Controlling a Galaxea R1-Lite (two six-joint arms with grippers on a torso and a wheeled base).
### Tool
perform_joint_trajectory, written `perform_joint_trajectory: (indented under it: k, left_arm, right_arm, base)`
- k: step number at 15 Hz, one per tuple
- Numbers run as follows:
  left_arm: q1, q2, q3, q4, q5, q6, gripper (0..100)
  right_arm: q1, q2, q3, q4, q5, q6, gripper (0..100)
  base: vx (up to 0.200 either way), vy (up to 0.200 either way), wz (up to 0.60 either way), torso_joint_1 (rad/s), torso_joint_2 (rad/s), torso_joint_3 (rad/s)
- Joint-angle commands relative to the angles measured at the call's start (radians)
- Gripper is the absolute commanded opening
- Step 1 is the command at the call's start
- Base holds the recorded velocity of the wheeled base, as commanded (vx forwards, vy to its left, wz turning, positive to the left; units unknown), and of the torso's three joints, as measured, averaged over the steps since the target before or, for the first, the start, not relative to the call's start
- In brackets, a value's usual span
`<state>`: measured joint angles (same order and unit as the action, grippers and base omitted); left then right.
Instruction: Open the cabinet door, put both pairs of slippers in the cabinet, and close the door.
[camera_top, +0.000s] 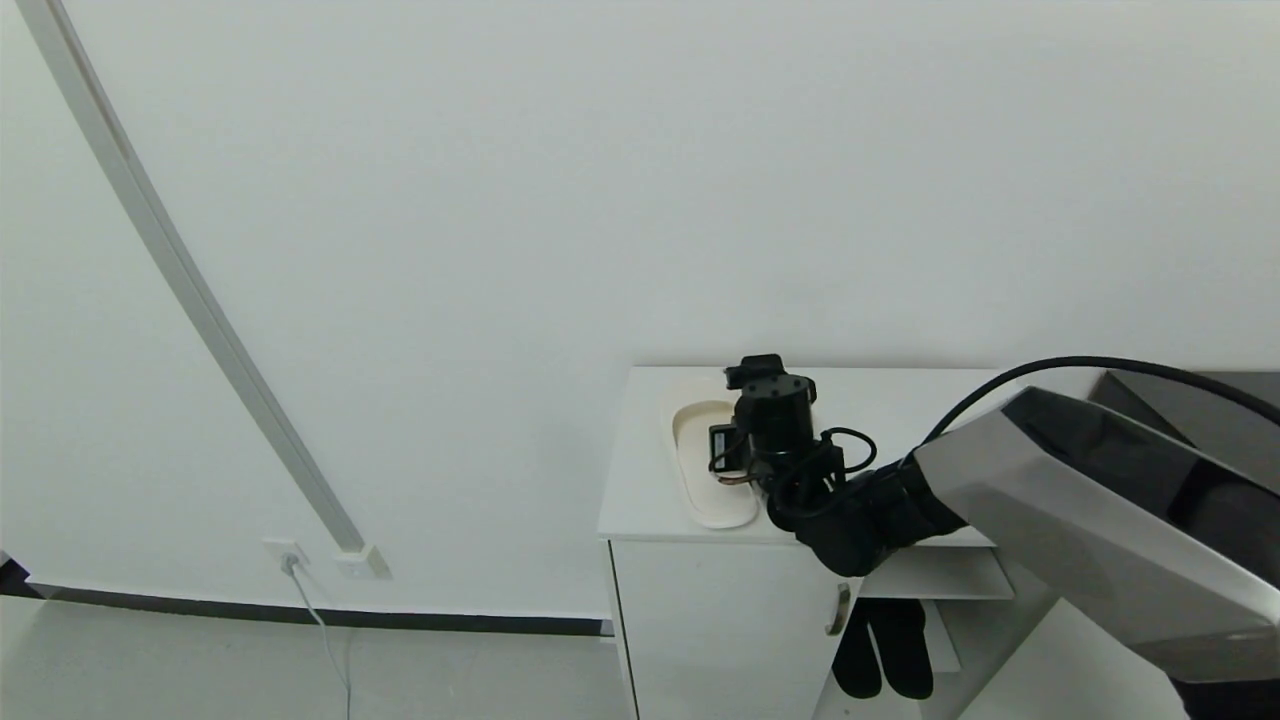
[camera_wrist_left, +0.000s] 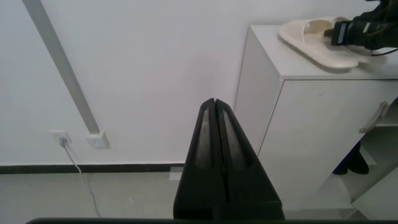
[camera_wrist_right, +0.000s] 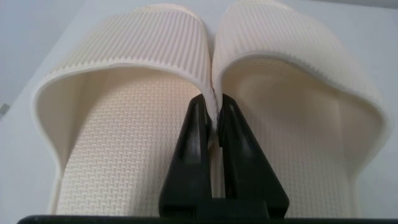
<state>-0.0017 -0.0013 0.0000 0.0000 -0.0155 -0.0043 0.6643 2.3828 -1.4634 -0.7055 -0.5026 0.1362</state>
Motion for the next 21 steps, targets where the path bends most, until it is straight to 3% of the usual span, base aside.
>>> perform_joint_trajectory:
  k: [1,2,8,11,17,21]
  left_arm:
    - [0.0,0.001,0.0,0.0,0.0,0.0,0]
    - [0.0,0.001,0.0,0.0,-0.001,0.0,0]
    - [0.0,0.001,0.0,0.0,-0.001,0.003,0]
    - [0.0,0.001,0.0,0.0,-0.001,0.001,0]
    - [0.0,0.001,0.0,0.0,0.0,0.0,0]
    - [0.0,0.001,0.0,0.0,-0.001,0.0,0]
  right_arm:
    - [0.014,-0.158,0.129,-0.005,0.007,-0.009,0]
    - [0.015,-0.209,0.178,-0.011,0.018,-0.012,0]
    - [0.029,-0.643,0.684,-0.083,0.322,-0.044,0]
    - [0.031,-0.797,0.842,-0.083,0.492,-0.064,0]
    - [0.072,-0.795,0.871,-0.078,0.486,-0.066,0]
    - [0.094,-0.795,0.876,-0.078,0.486,-0.067,0]
  base:
    - [0.0,0.0,0.0,0.0,0.0,0.0]
    - [0.0,0.0,0.0,0.0,0.0,0.0]
    - [0.0,0.0,0.0,0.0,0.0,0.0]
    - [0.0,0.0,0.0,0.0,0.0,0.0]
    - [0.0,0.0,0.0,0.0,0.0,0.0]
    - [-0.2,0.0,0.0,0.007,0.0,0.002]
